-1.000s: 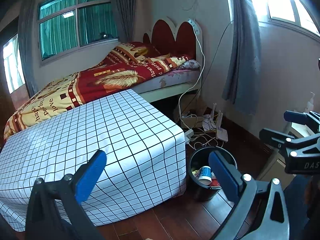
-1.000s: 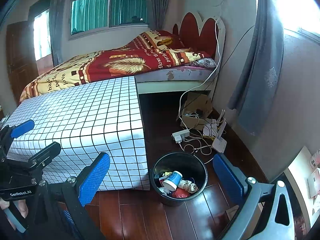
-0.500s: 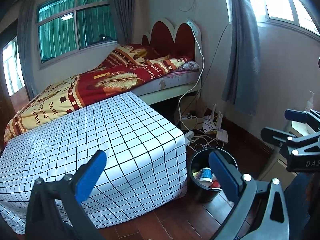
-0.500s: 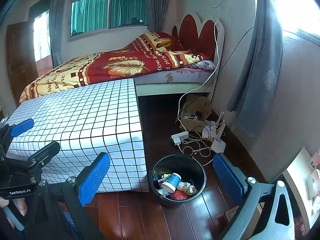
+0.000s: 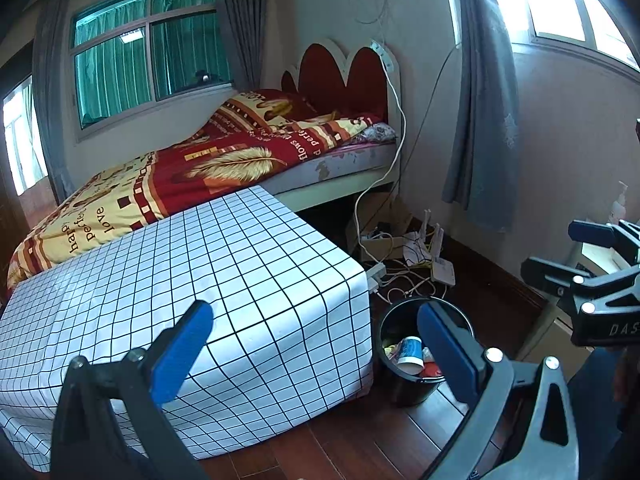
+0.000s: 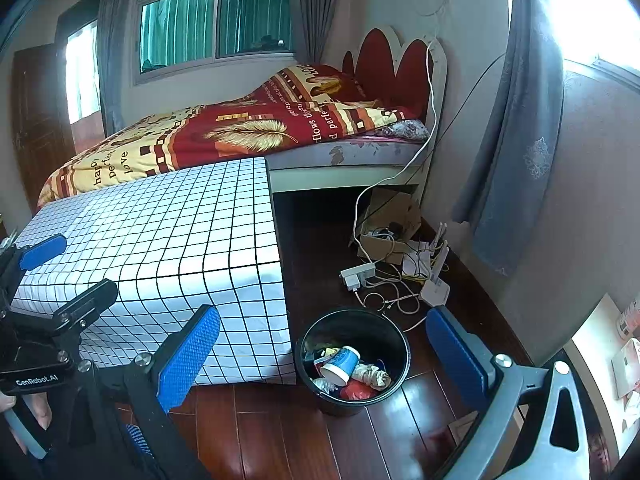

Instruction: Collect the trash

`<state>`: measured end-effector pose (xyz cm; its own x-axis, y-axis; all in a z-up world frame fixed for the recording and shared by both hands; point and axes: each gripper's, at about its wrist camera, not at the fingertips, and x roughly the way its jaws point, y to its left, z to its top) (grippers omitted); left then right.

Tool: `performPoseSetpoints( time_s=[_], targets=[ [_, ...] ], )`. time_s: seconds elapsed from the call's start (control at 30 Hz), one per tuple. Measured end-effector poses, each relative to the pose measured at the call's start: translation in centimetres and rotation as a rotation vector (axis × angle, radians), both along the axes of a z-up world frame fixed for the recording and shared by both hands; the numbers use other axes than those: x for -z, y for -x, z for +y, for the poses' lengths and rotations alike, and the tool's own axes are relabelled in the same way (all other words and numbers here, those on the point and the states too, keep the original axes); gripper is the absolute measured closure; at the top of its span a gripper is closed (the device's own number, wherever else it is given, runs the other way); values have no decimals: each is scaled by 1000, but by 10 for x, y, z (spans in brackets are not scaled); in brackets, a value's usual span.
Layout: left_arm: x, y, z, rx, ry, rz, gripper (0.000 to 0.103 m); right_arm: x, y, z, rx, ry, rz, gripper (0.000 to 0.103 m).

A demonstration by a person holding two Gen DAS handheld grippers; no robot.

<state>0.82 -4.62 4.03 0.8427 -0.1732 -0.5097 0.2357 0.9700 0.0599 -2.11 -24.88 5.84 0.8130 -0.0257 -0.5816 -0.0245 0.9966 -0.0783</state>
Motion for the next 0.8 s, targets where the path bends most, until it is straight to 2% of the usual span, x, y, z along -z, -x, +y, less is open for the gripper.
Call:
performPoseSetpoints(
  time_s=[0.8],
  targets=[
    [2, 0, 5, -1, -1, 2, 0, 6, -1, 3, -1, 7, 14, 0]
  ],
)
